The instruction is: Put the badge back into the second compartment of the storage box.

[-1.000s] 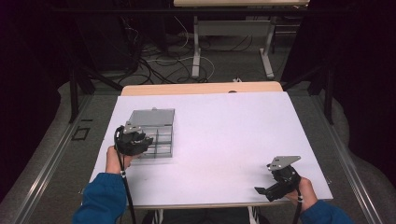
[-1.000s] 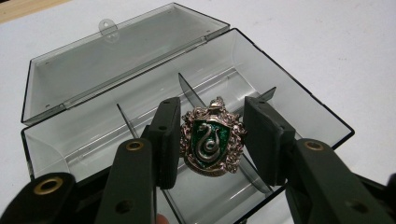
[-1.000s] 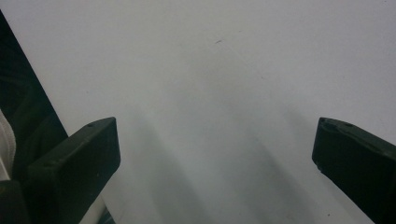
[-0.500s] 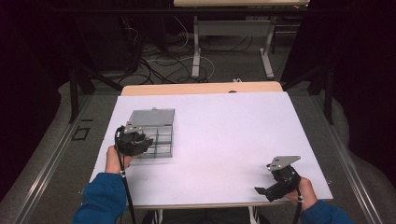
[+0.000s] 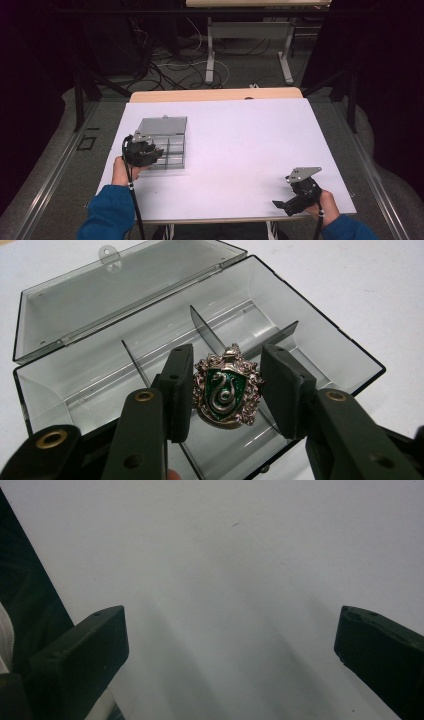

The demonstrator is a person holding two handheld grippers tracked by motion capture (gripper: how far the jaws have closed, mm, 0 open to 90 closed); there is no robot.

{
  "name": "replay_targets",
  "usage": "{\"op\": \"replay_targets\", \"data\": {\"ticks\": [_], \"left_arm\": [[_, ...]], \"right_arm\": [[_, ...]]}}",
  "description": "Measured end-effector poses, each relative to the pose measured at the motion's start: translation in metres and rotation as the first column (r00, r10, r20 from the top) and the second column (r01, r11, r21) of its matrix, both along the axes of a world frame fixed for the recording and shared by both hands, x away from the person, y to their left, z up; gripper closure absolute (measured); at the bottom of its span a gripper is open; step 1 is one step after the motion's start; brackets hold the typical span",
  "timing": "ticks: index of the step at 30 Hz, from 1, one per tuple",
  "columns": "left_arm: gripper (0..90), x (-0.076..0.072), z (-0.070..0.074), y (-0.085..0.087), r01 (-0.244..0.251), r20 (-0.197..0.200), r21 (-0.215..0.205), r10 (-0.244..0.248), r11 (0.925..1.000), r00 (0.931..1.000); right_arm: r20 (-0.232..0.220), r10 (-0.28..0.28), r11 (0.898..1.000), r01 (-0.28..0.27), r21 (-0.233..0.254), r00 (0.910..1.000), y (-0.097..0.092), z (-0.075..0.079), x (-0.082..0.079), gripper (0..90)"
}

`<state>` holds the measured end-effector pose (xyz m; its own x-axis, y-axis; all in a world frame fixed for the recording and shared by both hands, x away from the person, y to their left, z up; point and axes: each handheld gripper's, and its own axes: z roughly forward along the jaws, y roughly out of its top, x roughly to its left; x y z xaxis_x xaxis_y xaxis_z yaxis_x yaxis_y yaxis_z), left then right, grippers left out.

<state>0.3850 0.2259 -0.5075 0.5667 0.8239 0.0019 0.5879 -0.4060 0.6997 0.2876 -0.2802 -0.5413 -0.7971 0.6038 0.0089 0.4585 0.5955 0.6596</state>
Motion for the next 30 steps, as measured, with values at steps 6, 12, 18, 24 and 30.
{"op": "replay_targets", "data": {"ticks": [6, 12, 18, 24, 30], "left_arm": [[58.6, 0.001, -0.003, -0.001, -0.001, 0.004, -0.004, 0.001, 1.0, 1.0], [58.6, 0.003, -0.007, 0.0, 0.003, -0.01, 0.004, -0.003, 1.0, 0.9999], [58.6, 0.004, -0.009, -0.001, 0.009, -0.025, 0.022, -0.009, 0.9997, 0.9997], [58.6, 0.005, -0.013, -0.004, 0.012, -0.042, 0.021, -0.011, 0.9997, 0.9991], [58.5, 0.007, -0.016, -0.005, 0.013, -0.042, 0.027, -0.011, 0.9996, 0.9991]], "right_arm": [[-0.007, -0.004, 1.0, 0.004, 0.001, 1.0, 0.0, 0.0, -0.001, 0.8], [-0.009, -0.003, 1.0, 0.003, -0.001, 1.0, 0.001, 0.0, -0.001, 0.7], [-0.01, -0.008, 1.0, 0.008, -0.003, 0.9999, 0.001, 0.0, -0.001, 0.8], [-0.003, -0.013, 1.0, 0.013, 0.006, 0.9999, 0.002, -0.001, -0.001, 0.8], [-0.015, -0.007, 1.0, 0.007, 0.0, 0.9999, 0.001, 0.0, -0.001, 0.8]]}}
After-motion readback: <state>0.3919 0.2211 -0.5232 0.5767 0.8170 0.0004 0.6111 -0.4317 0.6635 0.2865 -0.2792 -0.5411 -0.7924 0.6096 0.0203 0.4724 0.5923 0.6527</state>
